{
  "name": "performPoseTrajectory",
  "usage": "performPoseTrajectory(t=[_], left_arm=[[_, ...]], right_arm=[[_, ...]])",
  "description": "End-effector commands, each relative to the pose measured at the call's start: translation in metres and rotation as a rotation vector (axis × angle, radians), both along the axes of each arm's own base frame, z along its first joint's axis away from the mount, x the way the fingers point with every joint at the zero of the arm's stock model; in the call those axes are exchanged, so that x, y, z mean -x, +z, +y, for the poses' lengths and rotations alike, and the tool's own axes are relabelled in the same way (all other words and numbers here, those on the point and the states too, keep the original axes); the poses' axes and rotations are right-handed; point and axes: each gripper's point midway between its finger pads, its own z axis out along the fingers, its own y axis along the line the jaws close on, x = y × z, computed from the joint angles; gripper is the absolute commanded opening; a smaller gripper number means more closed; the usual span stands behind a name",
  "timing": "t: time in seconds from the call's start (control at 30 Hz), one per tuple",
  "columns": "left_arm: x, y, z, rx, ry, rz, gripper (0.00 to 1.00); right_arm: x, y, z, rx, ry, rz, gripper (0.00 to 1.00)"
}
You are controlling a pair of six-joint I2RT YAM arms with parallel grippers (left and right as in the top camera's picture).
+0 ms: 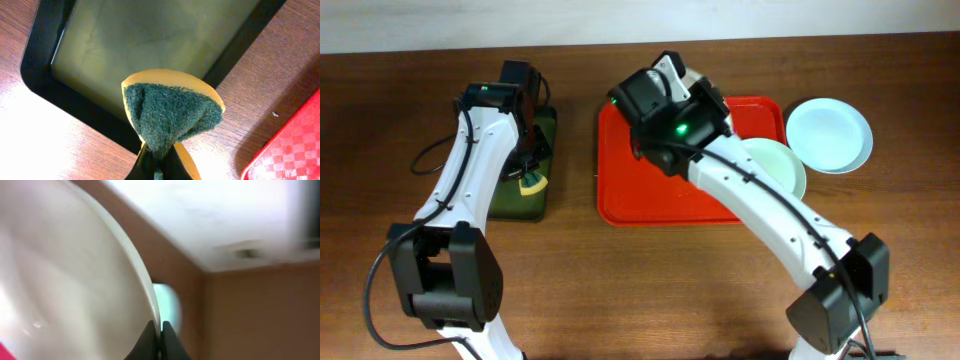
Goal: Clean dirty plates on tray and stack at the side
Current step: 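Lift cream plate with right gripper and stack it on the light blue plate, then grasp the light green plate rim with right gripper and pull it left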
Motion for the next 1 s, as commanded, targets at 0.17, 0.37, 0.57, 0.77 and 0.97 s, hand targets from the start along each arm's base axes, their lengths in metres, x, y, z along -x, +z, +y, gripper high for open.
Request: performPoseTrajectory(t=[0.17,0.37,0.57,0.77,0.97], left_arm=[[0.001,0.004,0.003,-0.016,-0.013,-0.003,0.0],[0.0,0.004,0.003,-0.015,-0.013,-0.007,0.0],[-0.005,0.005,0.003,-0.012,-0.012,-0.029,0.0],[-0.005,0.004,0.003,-0.012,-0.013,-0.026,0.0],[-0.001,0.004,0.003,-0.014,-0.013,-0.01,0.0]], right_arm=[[-0.036,-0.056,-0.144,-0.987,-0.392,0.145,0.04],[-0.011,-0.126,-0.32,-1.214,-0.767,0.112,0.04],[-0.002,-0.177,-0.355,-1.231,-0.874,0.143,0.04],[-0.016,-0.164,-0.328,-1.33,-0.786,0.166,0.91],[0.012,-0.093,-0.307,-1.351,-0.812,0.142,0.99]])
